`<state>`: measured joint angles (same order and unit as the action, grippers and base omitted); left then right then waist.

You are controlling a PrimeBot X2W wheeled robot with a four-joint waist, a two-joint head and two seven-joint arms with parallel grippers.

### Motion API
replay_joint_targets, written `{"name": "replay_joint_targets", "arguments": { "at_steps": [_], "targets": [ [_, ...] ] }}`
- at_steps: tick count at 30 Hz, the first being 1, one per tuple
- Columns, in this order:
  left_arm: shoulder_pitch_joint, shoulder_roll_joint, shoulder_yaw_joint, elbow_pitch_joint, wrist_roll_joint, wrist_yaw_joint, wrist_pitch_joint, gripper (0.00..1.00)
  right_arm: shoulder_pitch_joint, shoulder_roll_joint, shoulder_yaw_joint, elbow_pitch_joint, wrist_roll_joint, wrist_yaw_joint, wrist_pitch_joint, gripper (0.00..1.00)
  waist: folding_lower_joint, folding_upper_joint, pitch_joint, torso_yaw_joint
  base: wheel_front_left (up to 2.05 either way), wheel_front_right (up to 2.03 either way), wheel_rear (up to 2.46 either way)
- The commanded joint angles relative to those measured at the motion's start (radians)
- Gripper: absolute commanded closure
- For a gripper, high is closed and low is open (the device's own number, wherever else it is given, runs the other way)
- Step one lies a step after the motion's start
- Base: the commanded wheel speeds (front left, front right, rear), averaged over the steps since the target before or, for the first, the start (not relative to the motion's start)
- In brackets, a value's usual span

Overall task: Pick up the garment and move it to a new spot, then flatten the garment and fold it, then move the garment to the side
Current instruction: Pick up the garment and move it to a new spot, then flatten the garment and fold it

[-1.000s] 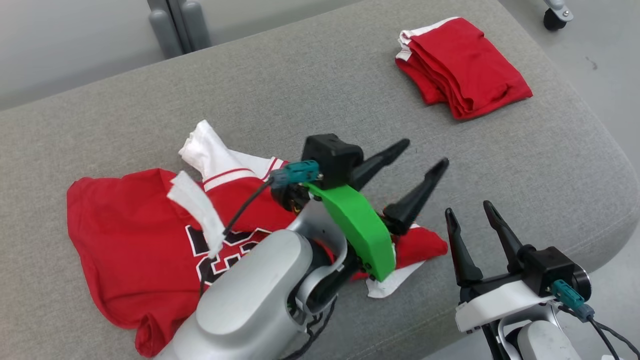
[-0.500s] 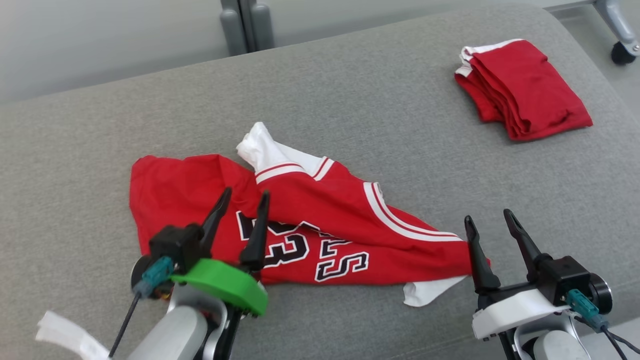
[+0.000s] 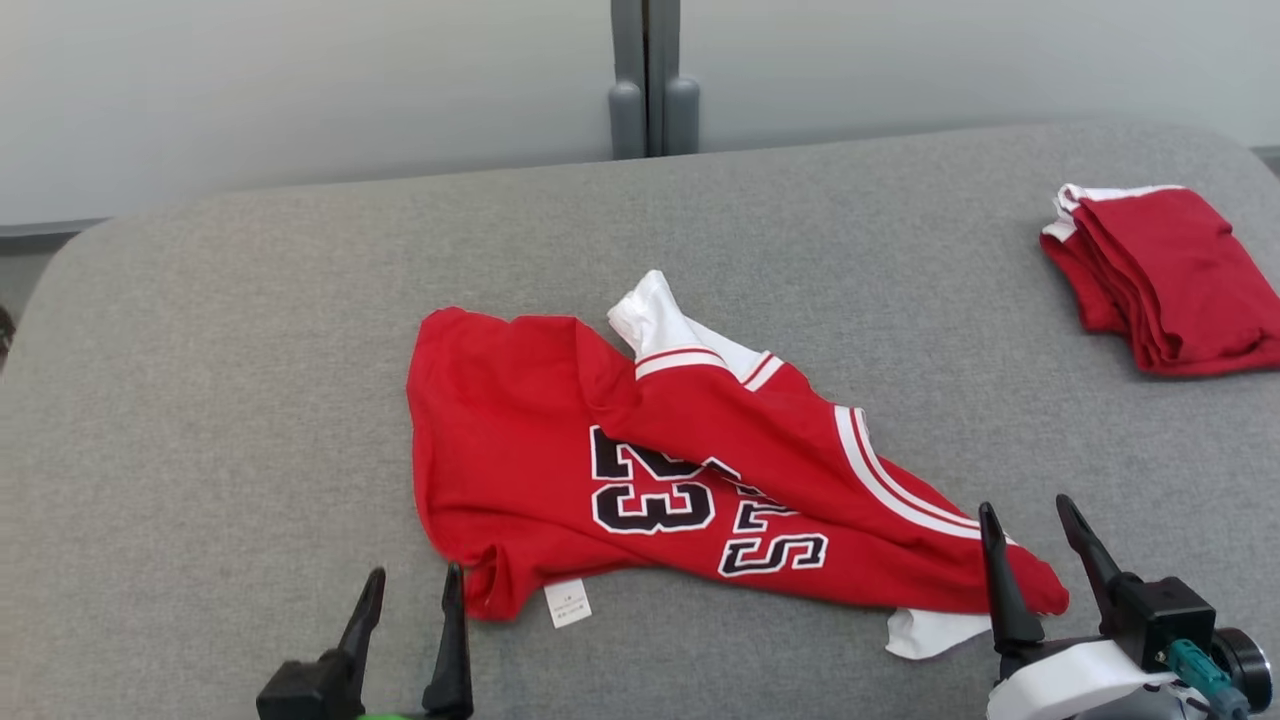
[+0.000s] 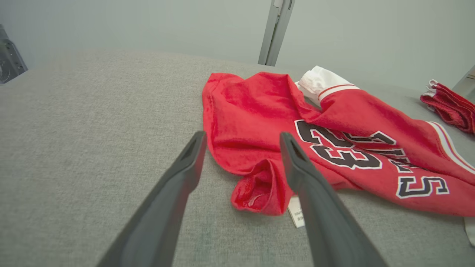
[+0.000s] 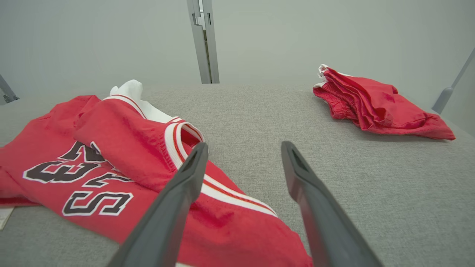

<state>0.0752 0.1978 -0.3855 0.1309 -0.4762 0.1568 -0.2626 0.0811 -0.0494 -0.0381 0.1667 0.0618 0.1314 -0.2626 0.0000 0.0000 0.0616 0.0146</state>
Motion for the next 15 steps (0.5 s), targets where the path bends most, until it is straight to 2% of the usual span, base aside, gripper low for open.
{"name": "replay_joint_targets", "arguments": {
  "at_steps": [1,8,15],
  "targets": [
    [0.046,-0.016,0.029,-0.007,0.031,-0.021,-0.002,0.00,0.025,-0.002,-0.003,0.003,0.008,-0.002,-0.003,0.00,0.0000,0.0000,-0.056,0.051,0.00,0.00,0.00],
    [0.147,-0.086,0.148,0.001,0.124,-0.128,-0.002,0.00,0.042,-0.002,0.006,0.004,0.022,-0.002,-0.003,0.00,0.0000,0.0000,-0.070,0.055,0.00,0.00,0.00],
    [0.079,-0.126,0.196,0.054,0.161,-0.212,-0.002,0.00,0.020,-0.002,0.018,0.000,0.010,-0.002,-0.003,0.00,0.0000,0.0000,-0.055,0.038,0.00,0.00,0.00]
  ]
}}
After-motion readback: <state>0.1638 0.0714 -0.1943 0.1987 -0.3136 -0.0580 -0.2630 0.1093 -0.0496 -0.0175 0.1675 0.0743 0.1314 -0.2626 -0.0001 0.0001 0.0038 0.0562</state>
